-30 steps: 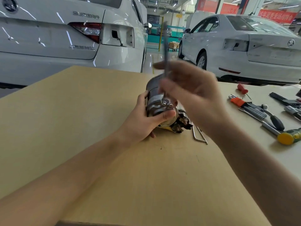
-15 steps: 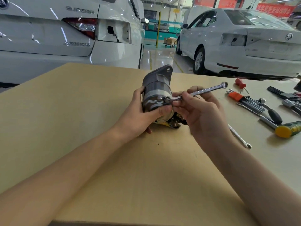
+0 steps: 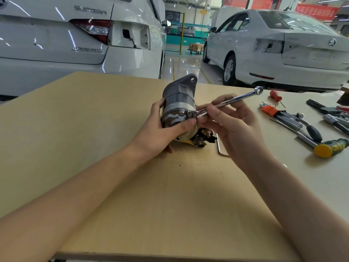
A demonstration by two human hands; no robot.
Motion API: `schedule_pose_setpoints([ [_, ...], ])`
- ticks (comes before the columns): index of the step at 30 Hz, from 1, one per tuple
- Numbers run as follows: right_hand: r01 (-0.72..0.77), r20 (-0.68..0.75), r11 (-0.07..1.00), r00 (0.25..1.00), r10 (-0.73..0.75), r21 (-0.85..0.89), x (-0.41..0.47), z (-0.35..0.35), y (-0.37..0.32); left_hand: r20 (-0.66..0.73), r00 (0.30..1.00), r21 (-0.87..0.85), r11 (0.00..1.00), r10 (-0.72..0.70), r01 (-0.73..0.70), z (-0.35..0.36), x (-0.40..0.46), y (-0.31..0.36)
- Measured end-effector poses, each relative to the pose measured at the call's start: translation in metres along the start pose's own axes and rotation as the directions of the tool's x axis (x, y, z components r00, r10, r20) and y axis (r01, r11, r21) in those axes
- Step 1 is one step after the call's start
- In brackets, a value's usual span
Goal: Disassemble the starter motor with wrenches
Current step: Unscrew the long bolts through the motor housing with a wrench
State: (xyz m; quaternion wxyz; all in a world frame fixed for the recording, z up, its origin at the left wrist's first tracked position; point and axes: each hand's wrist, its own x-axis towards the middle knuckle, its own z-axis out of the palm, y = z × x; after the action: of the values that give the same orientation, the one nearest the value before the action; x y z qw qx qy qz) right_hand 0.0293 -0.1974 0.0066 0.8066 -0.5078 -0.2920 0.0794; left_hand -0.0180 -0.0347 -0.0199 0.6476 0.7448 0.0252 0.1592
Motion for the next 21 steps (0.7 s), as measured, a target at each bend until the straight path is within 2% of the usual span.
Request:
schedule_pose_setpoints([
  [3,0.038,0.0,0.997,0.999,-0.038,-0.066,-0.001,0.001,0.001,0.008,1.0,-0.005,1.0,0.005,-0.005,0.0,0.0,0.0],
  [5,0.137,0.031,0.962,0.991,-0.134,-0.236,0.001,0.007,-0.002,0.012,1.0,0.001,1.0,0.006,-0.006,0.0,0.0,0.0],
  [6,0.211,0.075,0.906,0.977,-0.198,-0.367,0.003,0.011,-0.004,0.014,1.0,0.006,1.0,0.005,-0.005,0.0,0.0,0.0],
  [8,0.343,0.219,0.702,0.939,-0.264,-0.625,0.011,0.024,-0.008,0.013,1.0,0.021,1.0,0.008,-0.008,-0.001,0.001,-0.002],
  [10,0.419,0.365,0.437,0.908,-0.206,-0.796,0.02,0.037,-0.011,0.012,1.0,0.041,0.999,0.008,-0.009,-0.002,0.001,-0.003],
  [11,0.438,0.408,0.34,0.899,-0.16,-0.832,0.022,0.041,-0.013,0.016,1.0,0.047,0.999,0.008,-0.009,-0.002,0.002,-0.004],
  [12,0.443,0.426,0.323,0.896,-0.126,-0.836,0.024,0.044,-0.015,0.021,1.0,0.051,0.999,0.009,-0.01,-0.003,0.002,-0.004],
  [13,0.435,0.43,0.406,0.896,-0.11,-0.804,0.024,0.044,-0.019,0.022,1.0,0.052,0.999,0.007,-0.009,-0.003,0.001,-0.004],
  [14,0.401,0.414,0.573,0.903,-0.114,-0.715,0.023,0.043,-0.023,0.019,1.0,0.051,0.999,0.003,-0.004,-0.003,0.0,-0.003],
  [15,0.351,0.376,0.747,0.915,-0.145,-0.565,0.022,0.04,-0.028,0.011,1.0,0.047,0.999,-0.002,0.001,-0.002,0.0,-0.002],
  [16,0.29,0.315,0.873,0.934,-0.168,-0.391,0.021,0.034,-0.032,0.002,1.0,0.042,0.999,-0.006,0.006,-0.002,0.0,-0.001],
  [18,0.157,0.181,0.977,0.975,-0.13,-0.146,0.016,0.024,-0.032,-0.003,1.0,0.03,1.0,-0.008,0.008,-0.001,0.0,0.0],
  [21,-0.013,-0.001,0.999,1.0,0.013,0.03,0.002,0.013,-0.013,0.003,1.0,0.028,1.0,-0.006,0.006,0.0,-0.001,0.0],
])
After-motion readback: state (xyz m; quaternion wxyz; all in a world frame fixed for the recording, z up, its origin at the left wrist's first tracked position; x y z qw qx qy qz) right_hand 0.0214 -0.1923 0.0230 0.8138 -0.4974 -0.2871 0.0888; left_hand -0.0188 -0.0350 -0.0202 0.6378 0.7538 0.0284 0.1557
